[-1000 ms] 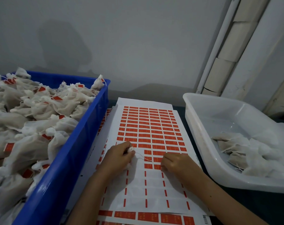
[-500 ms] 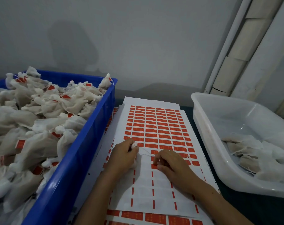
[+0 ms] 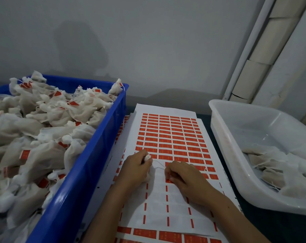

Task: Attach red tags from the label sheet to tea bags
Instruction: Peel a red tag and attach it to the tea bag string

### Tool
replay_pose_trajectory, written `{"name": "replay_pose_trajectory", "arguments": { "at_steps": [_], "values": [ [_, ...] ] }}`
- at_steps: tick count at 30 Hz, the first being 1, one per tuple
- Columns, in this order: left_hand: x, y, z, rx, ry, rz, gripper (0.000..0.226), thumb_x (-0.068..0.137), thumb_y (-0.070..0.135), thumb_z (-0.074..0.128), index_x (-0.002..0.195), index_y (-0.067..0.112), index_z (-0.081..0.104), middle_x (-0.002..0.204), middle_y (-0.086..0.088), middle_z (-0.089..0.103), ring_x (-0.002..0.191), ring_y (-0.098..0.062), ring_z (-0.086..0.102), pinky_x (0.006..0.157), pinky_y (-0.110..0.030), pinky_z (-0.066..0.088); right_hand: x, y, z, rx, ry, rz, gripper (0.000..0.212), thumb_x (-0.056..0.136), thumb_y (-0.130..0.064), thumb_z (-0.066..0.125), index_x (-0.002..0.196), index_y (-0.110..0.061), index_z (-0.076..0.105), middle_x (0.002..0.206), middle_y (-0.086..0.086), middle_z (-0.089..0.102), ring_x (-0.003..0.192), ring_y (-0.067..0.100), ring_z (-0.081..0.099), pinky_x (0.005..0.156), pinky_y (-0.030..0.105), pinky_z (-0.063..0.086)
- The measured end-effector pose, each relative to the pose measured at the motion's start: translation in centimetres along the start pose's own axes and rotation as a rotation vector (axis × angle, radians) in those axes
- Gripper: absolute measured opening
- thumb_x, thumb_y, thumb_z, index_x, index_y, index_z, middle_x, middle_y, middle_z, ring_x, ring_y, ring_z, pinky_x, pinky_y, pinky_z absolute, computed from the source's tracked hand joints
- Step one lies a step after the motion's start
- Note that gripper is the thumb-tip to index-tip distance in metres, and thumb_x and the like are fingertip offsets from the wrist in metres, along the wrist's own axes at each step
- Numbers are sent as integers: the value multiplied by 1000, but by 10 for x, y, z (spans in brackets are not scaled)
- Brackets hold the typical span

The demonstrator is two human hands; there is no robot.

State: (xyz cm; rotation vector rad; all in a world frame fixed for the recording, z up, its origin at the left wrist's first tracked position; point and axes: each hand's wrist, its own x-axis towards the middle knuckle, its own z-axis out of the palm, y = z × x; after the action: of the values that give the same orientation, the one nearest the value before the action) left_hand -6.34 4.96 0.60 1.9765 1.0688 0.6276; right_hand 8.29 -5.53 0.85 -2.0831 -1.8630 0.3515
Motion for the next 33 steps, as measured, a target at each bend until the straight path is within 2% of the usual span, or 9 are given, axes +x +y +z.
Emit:
{"name": "replay_pose_trajectory", "arguments": {
  "at_steps": [7,9,11,14,23,26,28,30,33],
  "values": [
    [1,0,1,1,-1,-8,15,95,30,44,91,19,54,92,14,59,73,-3,57,56,-3,32,-9,-11,1,-25,47,126,13,88,-36,55,89,-39,43,106,-17,58,79,1,49,80,11,36],
    [1,1,2,4,3,-11,15,95,30,44,89,21,53,92,12,59,73,-4,56,57,-4,33,-7,-18,-1,-73,75,163,11,86,-38,57,91,-36,47,106,-14,61,76,3,51,79,12,36],
    [2,2,3,1,5,-14,14,95,30,44,90,22,53,94,12,59,73,-4,56,58,-4,33,-3,-26,-2,-141,93,174,18,87,-38,57,101,-28,56,110,-10,62,84,7,58,84,17,40],
    [2,0,3,-3,3,-10,15,95,31,44,98,21,55,96,15,57,72,0,54,57,-2,32,4,-34,1,-281,106,169,33,88,-36,55,118,-21,55,122,-4,59,102,13,59,96,24,41],
    [1,-1,2,10,-3,-6,12,95,32,44,88,26,52,89,20,54,68,4,53,53,0,29,11,-38,7,-456,77,116,40,94,-23,46,133,-13,41,134,3,50,113,19,55,101,28,38],
    [1,0,3,3,14,2,13,95,34,42,89,28,51,87,22,52,67,6,53,47,0,31,10,-34,8,-334,124,166,38,92,-33,49,127,-19,48,130,-2,53,109,13,56,98,23,39],
    [2,-2,3,11,29,-11,13,96,34,39,96,28,51,91,20,54,67,3,53,45,0,35,3,-30,10,-184,189,199,32,86,-45,55,113,-28,55,122,-9,57,98,7,55,92,20,40],
    [1,-2,2,24,1,-35,19,96,32,38,109,23,50,107,12,58,77,-2,55,57,-1,37,-7,-21,9,-35,278,272,27,79,-52,59,101,-38,52,117,-17,54,95,3,51,90,19,39],
    [1,-1,6,100,-83,-22,28,96,32,38,121,21,44,122,7,55,104,-11,57,84,-18,47,-21,2,-5,166,363,467,44,76,-52,62,114,-42,40,127,-16,46,113,9,50,101,38,41]
  ]
}}
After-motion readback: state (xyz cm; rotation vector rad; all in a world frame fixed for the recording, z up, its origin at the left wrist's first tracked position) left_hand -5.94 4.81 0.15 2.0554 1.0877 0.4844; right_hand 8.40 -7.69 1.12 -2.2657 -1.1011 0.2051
